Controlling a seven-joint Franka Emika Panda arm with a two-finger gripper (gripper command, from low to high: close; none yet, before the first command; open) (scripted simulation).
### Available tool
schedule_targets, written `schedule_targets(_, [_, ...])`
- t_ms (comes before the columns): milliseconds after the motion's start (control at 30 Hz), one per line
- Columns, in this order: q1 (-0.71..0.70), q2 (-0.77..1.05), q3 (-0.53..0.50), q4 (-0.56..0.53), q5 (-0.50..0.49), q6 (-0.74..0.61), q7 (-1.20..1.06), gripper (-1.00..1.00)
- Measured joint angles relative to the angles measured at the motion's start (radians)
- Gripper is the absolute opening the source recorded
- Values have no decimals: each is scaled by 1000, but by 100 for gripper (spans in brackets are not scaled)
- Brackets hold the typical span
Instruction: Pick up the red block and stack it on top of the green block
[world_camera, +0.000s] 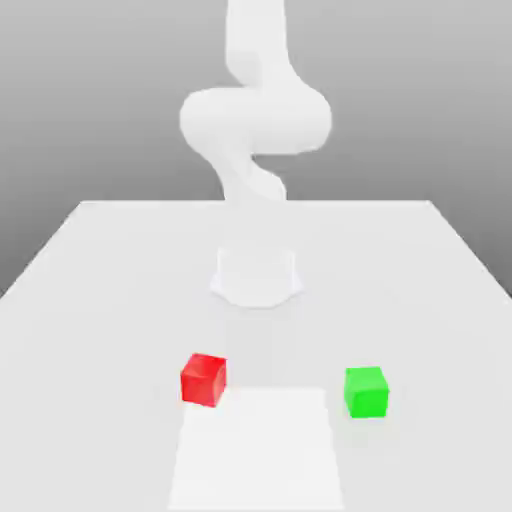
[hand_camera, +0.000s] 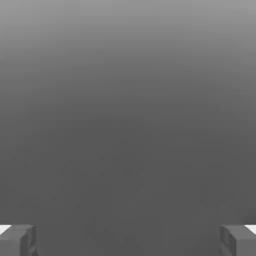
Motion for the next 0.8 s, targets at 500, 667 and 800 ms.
schedule_targets(500, [-124, 442, -58, -513, -39, 370, 70, 0])
schedule_targets(667, [-139, 733, -76, -583, 4, 600, 47, 0])
schedule_targets(800, [-182, 886, -25, -568, 51, 731, 13, 0])
